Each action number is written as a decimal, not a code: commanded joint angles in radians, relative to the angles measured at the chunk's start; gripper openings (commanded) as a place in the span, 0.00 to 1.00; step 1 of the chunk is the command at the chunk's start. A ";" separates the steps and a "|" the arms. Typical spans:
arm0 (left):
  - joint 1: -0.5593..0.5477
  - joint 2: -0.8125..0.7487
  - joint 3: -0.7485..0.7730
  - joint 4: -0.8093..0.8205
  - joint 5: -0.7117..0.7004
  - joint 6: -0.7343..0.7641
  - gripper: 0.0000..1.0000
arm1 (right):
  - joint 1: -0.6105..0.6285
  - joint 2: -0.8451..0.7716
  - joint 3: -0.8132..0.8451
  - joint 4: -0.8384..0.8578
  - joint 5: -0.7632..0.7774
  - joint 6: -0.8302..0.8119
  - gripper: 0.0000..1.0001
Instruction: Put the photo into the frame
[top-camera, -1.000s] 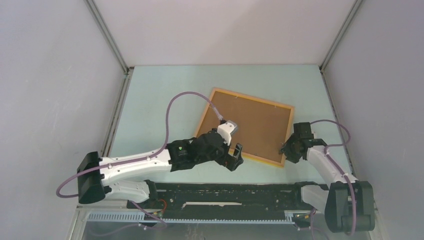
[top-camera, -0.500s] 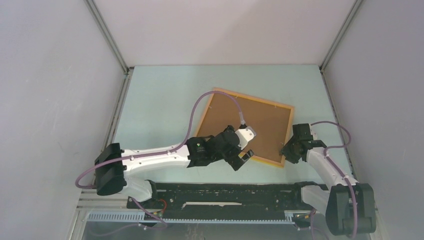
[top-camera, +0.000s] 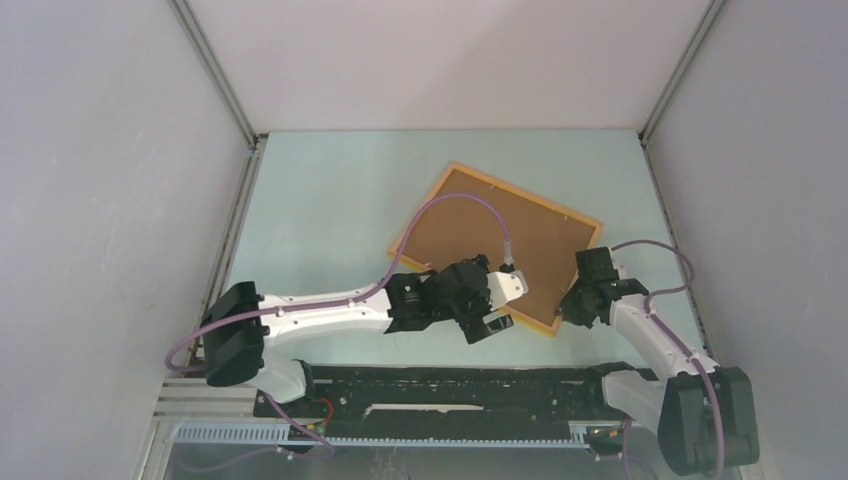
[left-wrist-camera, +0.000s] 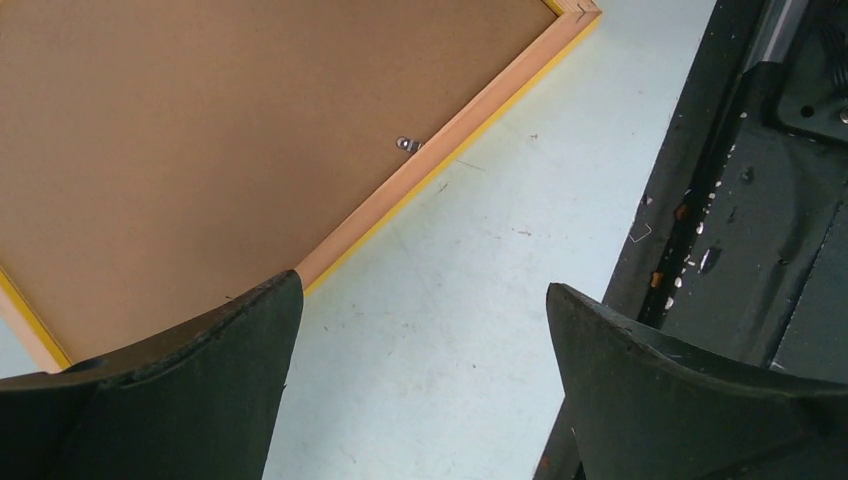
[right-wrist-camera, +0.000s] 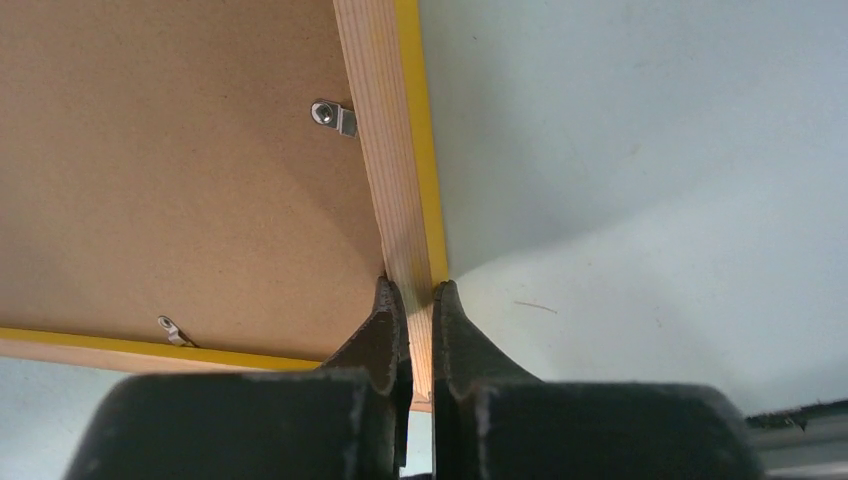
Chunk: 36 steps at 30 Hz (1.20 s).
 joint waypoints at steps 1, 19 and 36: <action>-0.005 0.026 0.025 0.099 0.035 0.080 1.00 | 0.002 0.003 0.079 -0.138 0.070 0.090 0.00; -0.148 0.182 -0.248 0.775 -0.079 0.311 0.97 | 0.010 0.086 0.313 -0.320 -0.030 -0.054 0.00; -0.180 0.434 -0.275 1.297 -0.358 0.691 0.85 | -0.040 0.083 0.323 -0.343 -0.139 -0.061 0.00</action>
